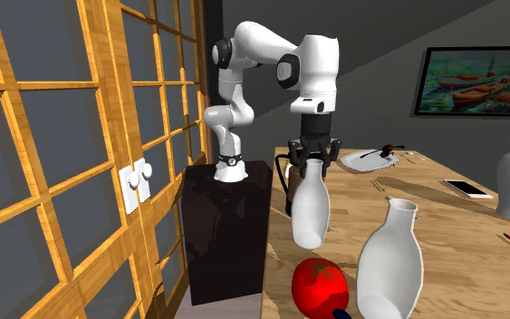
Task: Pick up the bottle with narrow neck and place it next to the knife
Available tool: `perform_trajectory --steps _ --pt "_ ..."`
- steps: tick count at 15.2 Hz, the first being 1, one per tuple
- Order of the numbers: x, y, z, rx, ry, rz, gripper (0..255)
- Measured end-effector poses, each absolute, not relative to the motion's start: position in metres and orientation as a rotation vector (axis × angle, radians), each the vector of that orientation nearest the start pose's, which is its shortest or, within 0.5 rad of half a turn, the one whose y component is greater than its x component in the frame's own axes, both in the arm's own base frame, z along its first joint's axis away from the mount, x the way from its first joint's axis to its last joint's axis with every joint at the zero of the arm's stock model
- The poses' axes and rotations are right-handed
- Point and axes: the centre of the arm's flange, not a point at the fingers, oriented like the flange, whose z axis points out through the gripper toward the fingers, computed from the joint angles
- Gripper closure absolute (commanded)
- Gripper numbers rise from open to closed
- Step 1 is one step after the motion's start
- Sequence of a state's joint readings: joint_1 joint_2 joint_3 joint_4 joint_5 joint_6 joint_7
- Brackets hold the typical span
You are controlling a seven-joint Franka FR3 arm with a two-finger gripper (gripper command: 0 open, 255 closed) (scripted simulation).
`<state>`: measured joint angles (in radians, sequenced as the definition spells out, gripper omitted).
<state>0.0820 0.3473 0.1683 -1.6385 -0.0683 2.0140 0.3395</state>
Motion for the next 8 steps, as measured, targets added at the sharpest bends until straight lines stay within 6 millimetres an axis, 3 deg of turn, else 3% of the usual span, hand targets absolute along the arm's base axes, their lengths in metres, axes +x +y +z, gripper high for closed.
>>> perform_trajectory --steps 8 --pt "0.6437 0.1483 0.4211 -3.135 0.113 -0.053 255"
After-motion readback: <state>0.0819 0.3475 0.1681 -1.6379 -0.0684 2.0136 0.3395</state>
